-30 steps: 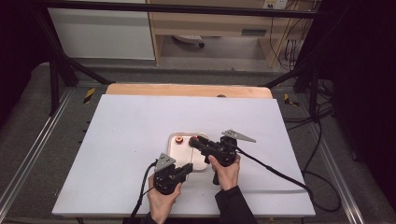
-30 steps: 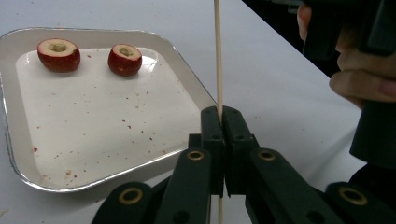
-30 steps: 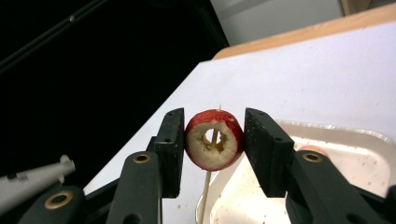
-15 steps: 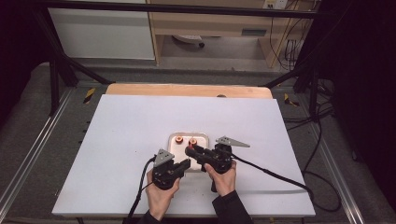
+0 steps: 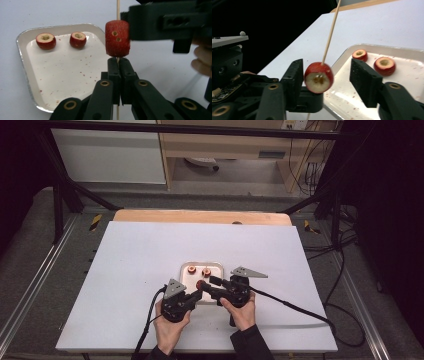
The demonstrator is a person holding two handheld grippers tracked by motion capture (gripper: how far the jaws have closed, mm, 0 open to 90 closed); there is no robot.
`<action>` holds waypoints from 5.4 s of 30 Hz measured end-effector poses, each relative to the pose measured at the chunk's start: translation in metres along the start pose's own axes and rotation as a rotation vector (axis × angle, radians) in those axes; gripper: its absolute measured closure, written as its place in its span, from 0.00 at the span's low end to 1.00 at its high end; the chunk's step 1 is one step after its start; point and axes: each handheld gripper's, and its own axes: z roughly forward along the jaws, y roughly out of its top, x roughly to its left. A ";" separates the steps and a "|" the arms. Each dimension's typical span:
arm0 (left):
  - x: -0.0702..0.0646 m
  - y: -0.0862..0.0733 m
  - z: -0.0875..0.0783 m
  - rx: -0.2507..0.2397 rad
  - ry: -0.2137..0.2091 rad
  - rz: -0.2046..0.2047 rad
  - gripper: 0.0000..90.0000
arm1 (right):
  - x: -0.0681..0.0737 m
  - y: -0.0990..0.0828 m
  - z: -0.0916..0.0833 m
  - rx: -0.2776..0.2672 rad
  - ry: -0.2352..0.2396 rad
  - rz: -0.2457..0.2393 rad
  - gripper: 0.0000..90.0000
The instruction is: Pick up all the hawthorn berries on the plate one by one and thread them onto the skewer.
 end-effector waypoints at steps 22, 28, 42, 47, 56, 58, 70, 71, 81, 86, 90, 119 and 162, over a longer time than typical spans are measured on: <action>0.027 -0.016 -0.027 0.090 0.027 0.120 0.98 | -0.029 0.029 -0.011 0.320 -0.156 -0.273 0.09; 0.032 -0.017 -0.032 0.093 0.017 0.117 0.98 | -0.035 0.034 -0.008 0.354 -0.176 -0.296 0.09; 0.044 -0.020 -0.036 0.092 -0.004 0.125 0.98 | -0.040 0.049 0.014 0.471 -0.205 -0.373 0.08; 0.045 -0.020 -0.037 0.104 -0.007 0.124 0.98 | -0.040 0.054 0.025 0.511 -0.210 -0.396 0.09; 0.048 -0.020 -0.038 0.117 -0.006 0.120 0.98 | -0.039 0.066 0.054 0.573 -0.202 -0.414 0.10; 0.049 -0.021 -0.038 0.117 -0.008 0.122 0.98 | -0.039 0.068 0.060 0.579 -0.193 -0.408 0.11; 0.049 -0.021 -0.037 0.141 0.004 0.120 0.98 | -0.046 0.075 0.088 0.662 -0.167 -0.387 0.22; 0.049 -0.021 -0.037 0.142 0.004 0.120 0.98 | -0.048 0.075 0.090 0.666 -0.164 -0.379 0.22; 0.050 -0.022 -0.037 0.148 0.001 0.121 0.98 | -0.057 0.074 0.107 0.755 -0.157 -0.381 0.36; 0.049 -0.022 -0.036 0.152 -0.002 0.121 0.98 | -0.061 0.072 0.111 0.790 -0.148 -0.382 0.43; 0.049 -0.022 -0.035 0.157 -0.004 0.121 0.98 | -0.063 0.071 0.113 0.803 -0.147 -0.389 0.51; 0.048 -0.023 -0.034 0.163 0.004 0.128 0.98 | -0.043 0.075 0.095 0.746 -0.158 -0.366 0.67; 0.021 -0.019 -0.023 0.136 -0.021 0.152 0.98 | -0.029 0.044 -0.007 0.157 -0.074 -0.038 0.68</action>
